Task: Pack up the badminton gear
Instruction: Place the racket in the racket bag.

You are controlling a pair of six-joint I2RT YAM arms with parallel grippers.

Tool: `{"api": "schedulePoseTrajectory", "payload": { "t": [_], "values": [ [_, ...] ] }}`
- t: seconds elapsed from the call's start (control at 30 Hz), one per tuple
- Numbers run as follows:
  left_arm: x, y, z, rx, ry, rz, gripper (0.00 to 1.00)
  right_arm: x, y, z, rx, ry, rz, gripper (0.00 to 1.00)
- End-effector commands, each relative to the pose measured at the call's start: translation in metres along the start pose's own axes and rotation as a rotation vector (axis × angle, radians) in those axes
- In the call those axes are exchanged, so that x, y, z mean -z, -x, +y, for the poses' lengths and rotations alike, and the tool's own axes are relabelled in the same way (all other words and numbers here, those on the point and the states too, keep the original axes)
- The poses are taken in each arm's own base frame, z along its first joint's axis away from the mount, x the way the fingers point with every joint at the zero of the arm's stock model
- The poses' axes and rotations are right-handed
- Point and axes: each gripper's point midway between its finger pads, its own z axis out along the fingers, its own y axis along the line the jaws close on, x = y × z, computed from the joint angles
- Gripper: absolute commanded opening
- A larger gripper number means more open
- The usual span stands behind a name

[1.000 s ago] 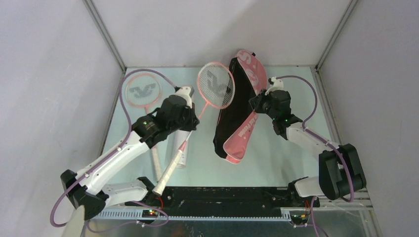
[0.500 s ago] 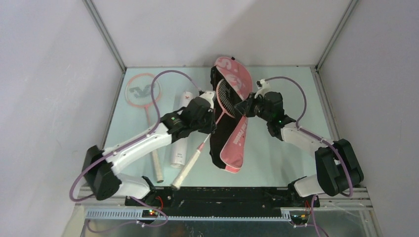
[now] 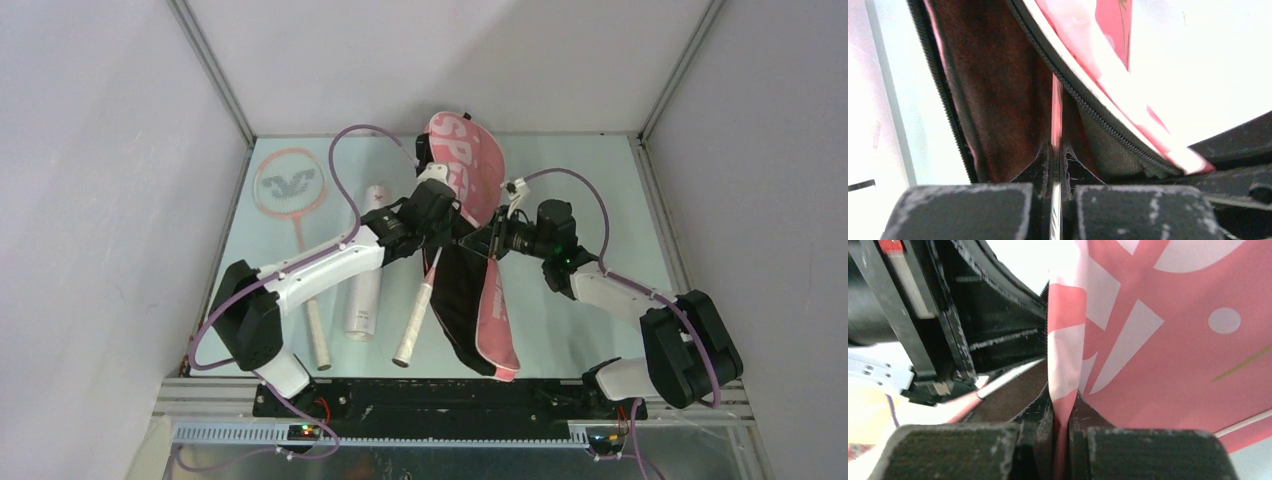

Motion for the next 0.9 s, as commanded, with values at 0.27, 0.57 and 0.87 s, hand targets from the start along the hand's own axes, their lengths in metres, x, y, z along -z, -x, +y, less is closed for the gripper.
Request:
{"api": "schedulePoseTrajectory", "payload": {
  "t": [0.27, 0.57, 0.87],
  "values": [
    [-0.034, 0.067, 0.024, 0.44, 0.051, -0.167, 0.0, 0.005, -0.079, 0.027, 0.192, -0.035, 0.202, 0.0],
    [-0.056, 0.027, 0.022, 0.457, 0.036, -0.065, 0.0, 0.018, -0.092, -0.007, 0.19, -0.309, 0.227, 0.56],
    [-0.066, 0.01, 0.02, 0.494, 0.067, -0.055, 0.0, 0.05, -0.126, -0.038, 0.232, -0.76, 0.287, 0.62]
  ]
}}
